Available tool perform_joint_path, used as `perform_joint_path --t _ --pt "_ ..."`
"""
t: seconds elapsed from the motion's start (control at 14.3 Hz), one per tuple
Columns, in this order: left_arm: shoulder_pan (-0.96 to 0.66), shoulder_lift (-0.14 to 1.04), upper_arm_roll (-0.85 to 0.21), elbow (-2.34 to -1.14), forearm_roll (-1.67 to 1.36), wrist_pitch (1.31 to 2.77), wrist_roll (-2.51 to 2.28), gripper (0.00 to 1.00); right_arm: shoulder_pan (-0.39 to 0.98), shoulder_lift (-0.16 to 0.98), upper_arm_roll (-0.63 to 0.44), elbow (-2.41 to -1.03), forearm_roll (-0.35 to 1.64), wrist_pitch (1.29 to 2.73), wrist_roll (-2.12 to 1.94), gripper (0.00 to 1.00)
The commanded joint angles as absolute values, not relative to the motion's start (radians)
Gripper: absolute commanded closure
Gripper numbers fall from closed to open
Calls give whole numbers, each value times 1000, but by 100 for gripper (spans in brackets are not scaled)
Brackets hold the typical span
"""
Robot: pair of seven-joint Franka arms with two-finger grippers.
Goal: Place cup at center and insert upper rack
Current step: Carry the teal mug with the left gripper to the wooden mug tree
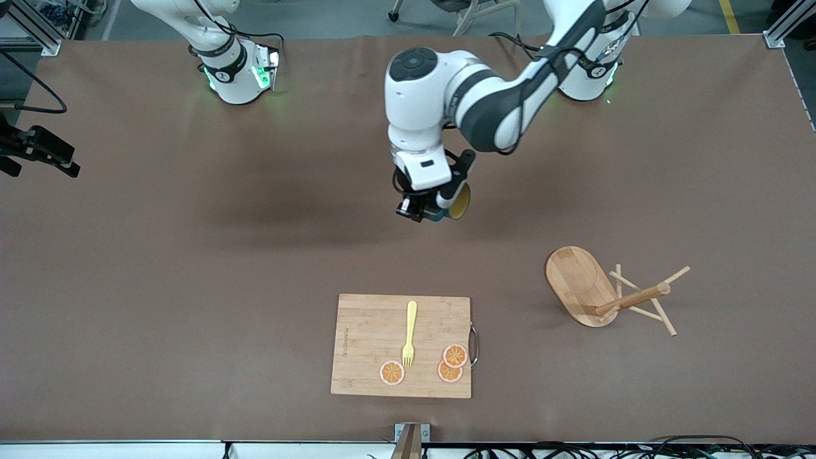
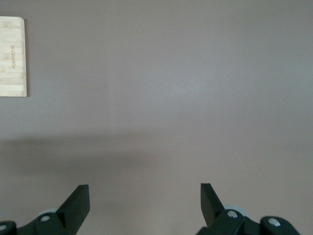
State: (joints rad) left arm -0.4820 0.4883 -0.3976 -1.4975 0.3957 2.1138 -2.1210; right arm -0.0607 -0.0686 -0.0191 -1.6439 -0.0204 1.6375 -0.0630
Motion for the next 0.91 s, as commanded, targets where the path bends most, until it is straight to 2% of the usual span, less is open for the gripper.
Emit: perform_joint_path --t 0.0,0.35,0.84 --pt "-414 437 -403 -1514 277 2117 -2034 100 -58 -86 -14 -1652 -23 1632 -46 0" --pt "-284 374 -405 -1526 132 2117 -1870 100 -58 -84 -14 -1652 -23 1632 -46 0" --pt "-98 344 -433 -1543 -92 2117 -1706 99 -63 -84 -15 -1652 -23 1632 -48 0"
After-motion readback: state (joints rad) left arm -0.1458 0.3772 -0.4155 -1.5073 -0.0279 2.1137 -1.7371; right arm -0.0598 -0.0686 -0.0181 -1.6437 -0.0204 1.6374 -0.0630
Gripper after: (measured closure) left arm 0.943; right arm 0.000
